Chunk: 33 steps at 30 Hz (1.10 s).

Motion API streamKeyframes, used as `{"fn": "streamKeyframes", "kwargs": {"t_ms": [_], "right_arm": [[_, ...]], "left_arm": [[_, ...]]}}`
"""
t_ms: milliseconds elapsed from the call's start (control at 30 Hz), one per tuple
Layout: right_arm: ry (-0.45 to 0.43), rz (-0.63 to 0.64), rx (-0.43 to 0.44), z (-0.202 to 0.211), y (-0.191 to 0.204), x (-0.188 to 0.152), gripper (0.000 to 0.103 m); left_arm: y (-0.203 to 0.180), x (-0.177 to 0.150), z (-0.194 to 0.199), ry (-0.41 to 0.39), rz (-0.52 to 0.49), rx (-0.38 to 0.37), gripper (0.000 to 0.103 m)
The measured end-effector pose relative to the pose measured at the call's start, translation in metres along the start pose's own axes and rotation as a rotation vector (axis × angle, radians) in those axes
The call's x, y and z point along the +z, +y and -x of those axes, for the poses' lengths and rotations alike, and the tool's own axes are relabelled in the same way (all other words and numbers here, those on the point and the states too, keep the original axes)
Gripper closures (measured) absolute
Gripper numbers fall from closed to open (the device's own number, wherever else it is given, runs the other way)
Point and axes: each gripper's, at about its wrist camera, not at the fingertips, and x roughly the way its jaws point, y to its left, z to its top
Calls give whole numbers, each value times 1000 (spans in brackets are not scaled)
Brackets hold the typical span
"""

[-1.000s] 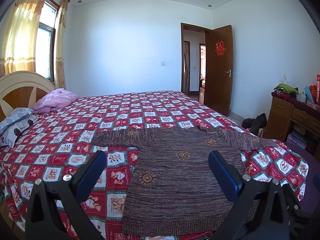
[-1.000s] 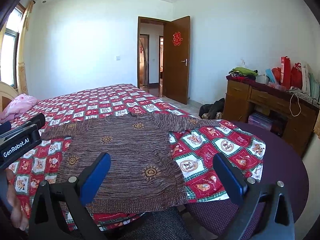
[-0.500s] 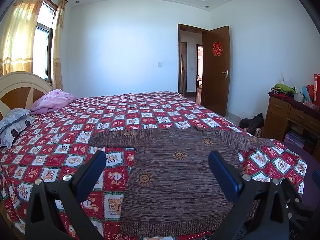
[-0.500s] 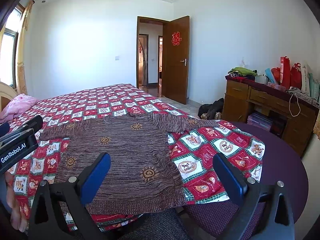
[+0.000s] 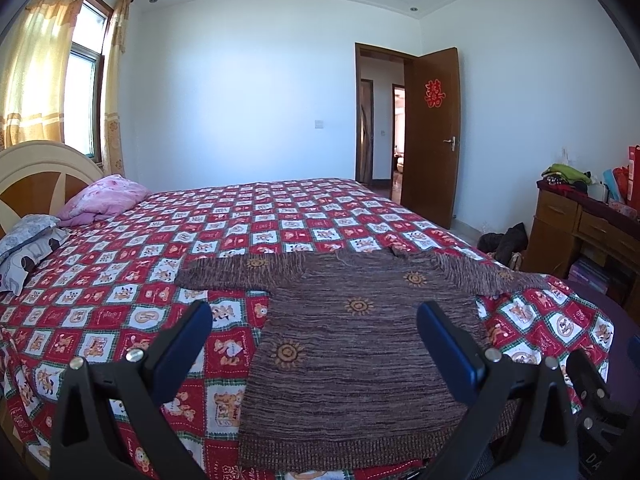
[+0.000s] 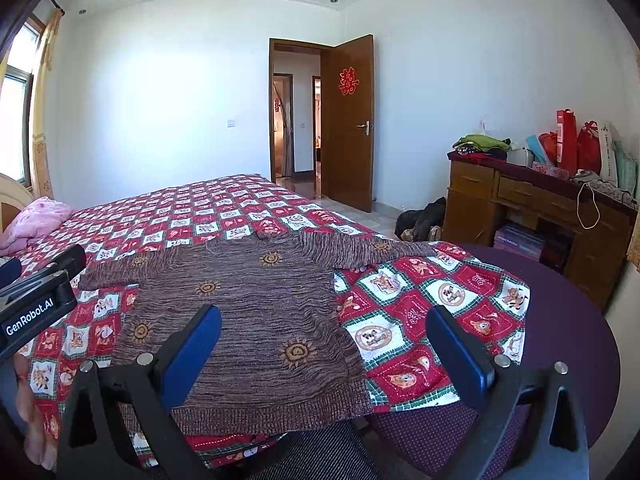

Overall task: Fold small clothes
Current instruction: 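Move both grippers over the spread brown knit sweater, then lower the right gripper onto a sweater sleeve and grasp its cuff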

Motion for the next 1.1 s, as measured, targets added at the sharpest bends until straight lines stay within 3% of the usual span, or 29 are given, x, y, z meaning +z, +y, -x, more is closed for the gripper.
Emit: {"fn": "streamKeyframes", "kwargs": {"t_ms": [233,467,800,1000,1100], "right_arm": [[15,31,1,-12,1,0,1],[52,39,-66,-53,-16,6,1],[156,49,-147,-149,-36,40,1],[180,61,-164,-198,-38,62,1],[214,55,-186,-224,-43,67,1]], "left_arm": [[3,-7,-9,16,-12,0,0],[0,-23,-46,70,-29,-9,0],[8,-34,-134,258,-21,55,0],[4,-16,-181,278,-63,96,0],[0,-4,-204,272,-73,80,0]]}}
